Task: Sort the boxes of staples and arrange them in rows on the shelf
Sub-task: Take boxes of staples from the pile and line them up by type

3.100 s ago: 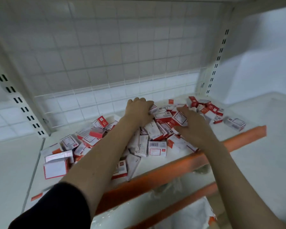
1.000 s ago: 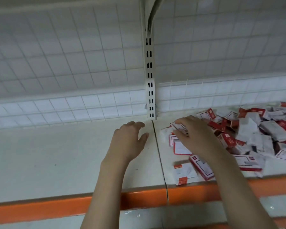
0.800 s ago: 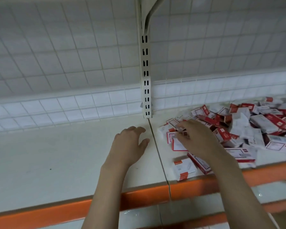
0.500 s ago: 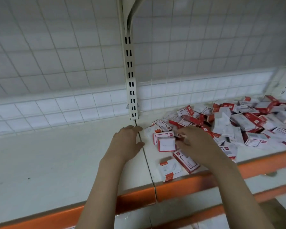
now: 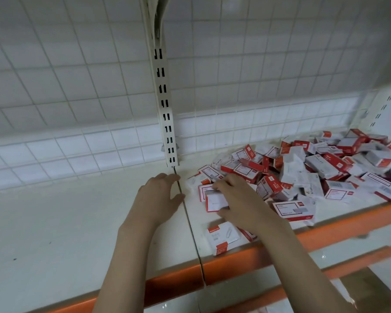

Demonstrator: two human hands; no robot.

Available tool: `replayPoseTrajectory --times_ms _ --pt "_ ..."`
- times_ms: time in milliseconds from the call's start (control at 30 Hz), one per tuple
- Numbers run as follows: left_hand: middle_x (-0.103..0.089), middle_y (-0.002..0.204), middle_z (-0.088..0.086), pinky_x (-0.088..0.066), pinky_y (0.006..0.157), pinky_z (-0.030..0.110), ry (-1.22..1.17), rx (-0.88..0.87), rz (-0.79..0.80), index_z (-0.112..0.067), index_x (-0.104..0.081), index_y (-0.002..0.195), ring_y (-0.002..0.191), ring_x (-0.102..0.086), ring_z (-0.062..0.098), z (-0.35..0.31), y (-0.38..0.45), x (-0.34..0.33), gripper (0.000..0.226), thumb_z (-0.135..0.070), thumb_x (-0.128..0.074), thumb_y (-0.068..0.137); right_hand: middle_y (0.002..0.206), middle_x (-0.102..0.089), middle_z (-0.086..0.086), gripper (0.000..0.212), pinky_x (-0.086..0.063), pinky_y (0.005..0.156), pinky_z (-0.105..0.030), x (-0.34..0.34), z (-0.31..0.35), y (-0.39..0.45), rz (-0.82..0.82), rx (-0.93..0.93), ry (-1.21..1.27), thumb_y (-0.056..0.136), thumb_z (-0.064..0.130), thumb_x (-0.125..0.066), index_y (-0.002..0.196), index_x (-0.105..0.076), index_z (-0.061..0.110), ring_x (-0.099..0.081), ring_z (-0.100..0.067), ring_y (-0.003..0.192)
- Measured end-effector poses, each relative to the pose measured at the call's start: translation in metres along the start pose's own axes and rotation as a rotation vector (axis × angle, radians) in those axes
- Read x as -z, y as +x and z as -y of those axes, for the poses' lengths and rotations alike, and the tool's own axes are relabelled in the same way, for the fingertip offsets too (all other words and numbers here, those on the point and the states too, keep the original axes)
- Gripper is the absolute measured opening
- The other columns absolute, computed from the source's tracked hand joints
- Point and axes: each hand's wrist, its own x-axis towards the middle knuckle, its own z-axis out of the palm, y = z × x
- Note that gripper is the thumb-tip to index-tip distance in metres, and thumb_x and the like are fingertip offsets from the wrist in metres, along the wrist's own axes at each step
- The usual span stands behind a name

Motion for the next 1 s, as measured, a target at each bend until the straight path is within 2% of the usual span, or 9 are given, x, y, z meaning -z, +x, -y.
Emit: replayPoseTrajectory --times_ms 200,300,400,533,633,733,867,1000 --pt "-0.054 0.123 0.004 -0.042 0.095 0.037 0.017 0.023 -0.011 -0.020 -0.048 0.133 0.114 -0.051 0.023 0.007 -0.008 0.005 0.047 -0.031 -0.058 0.089 0.117 -0.044 0.002 0.038 -0.031 0.079 -0.020 0.000 0.000 0.009 -0.006 0.022 0.002 0.081 0.016 -0.063 0.113 -0.044 0.019 -0.041 -0.013 0.107" --pt "-0.054 0.123 0.002 -0.041 0.095 0.036 0.008 -0.007 -0.007 -0.021 -0.047 0.133 0.115 -0.050 0.022 -0.003 -0.010 0.006 0.046 -0.031 -0.057 0.089 0.117 -0.044 0.002 0.039 -0.031 0.069 -0.017 0.004 -0.001 0.004 -0.032 -0.021 0.049 0.083 0.021 -0.064 0.116 -0.044 0.020 -0.046 -0.012 0.101" --pt "-0.055 0.121 0.000 -0.043 0.093 0.035 -0.028 -0.060 0.015 -0.023 -0.048 0.132 0.110 -0.052 0.020 -0.024 -0.012 0.008 0.045 -0.033 -0.056 0.090 0.124 -0.040 0.000 0.052 -0.033 0.076 -0.018 0.014 -0.003 -0.004 -0.079 -0.056 0.061 0.087 0.027 -0.061 0.134 -0.042 0.019 -0.048 -0.016 0.108" --pt "-0.057 0.120 -0.003 -0.045 0.089 0.029 -0.083 -0.134 0.126 -0.023 -0.054 0.126 0.105 -0.054 0.016 -0.054 -0.022 0.005 0.043 -0.042 -0.057 0.088 0.131 -0.040 -0.007 0.052 -0.039 0.090 -0.028 0.028 -0.013 -0.023 -0.173 -0.121 0.097 0.084 0.026 -0.064 0.132 -0.048 0.017 -0.048 -0.023 0.115" --pt "-0.057 0.120 -0.004 -0.044 0.091 0.029 -0.062 -0.149 0.241 -0.021 -0.055 0.125 0.106 -0.053 0.015 -0.063 -0.032 -0.002 0.054 -0.056 -0.054 0.084 0.116 -0.045 -0.005 0.047 -0.038 0.085 -0.027 0.031 -0.023 -0.037 -0.226 -0.156 0.113 0.081 0.021 -0.067 0.125 -0.053 0.012 -0.049 -0.021 0.106" --pt "-0.054 0.125 -0.005 -0.042 0.095 0.028 -0.048 -0.139 0.302 -0.021 -0.053 0.128 0.112 -0.051 0.014 -0.064 -0.043 -0.008 0.067 -0.065 -0.055 0.077 0.110 -0.053 -0.005 0.044 -0.036 0.079 -0.027 0.030 -0.028 -0.050 -0.249 -0.165 0.146 0.080 0.020 -0.068 0.121 -0.055 0.012 -0.051 -0.021 0.102" --pt "-0.053 0.123 -0.003 -0.043 0.097 0.034 -0.020 -0.168 0.344 -0.025 -0.053 0.129 0.115 -0.050 0.016 -0.061 -0.053 -0.018 0.059 -0.056 -0.061 0.079 0.093 -0.061 0.001 0.036 -0.035 0.067 -0.027 0.026 -0.024 -0.062 -0.251 -0.155 0.205 0.082 0.025 -0.067 0.114 -0.056 0.015 -0.054 -0.017 0.083" --pt "-0.055 0.122 -0.003 -0.047 0.093 0.035 -0.044 -0.131 0.363 -0.025 -0.054 0.129 0.112 -0.051 0.015 -0.058 -0.055 -0.025 0.054 -0.049 -0.061 0.081 0.092 -0.062 0.003 0.036 -0.030 0.060 -0.023 0.022 -0.023 -0.069 -0.246 -0.133 0.201 0.084 0.031 -0.065 0.116 -0.054 0.018 -0.052 -0.014 0.080"
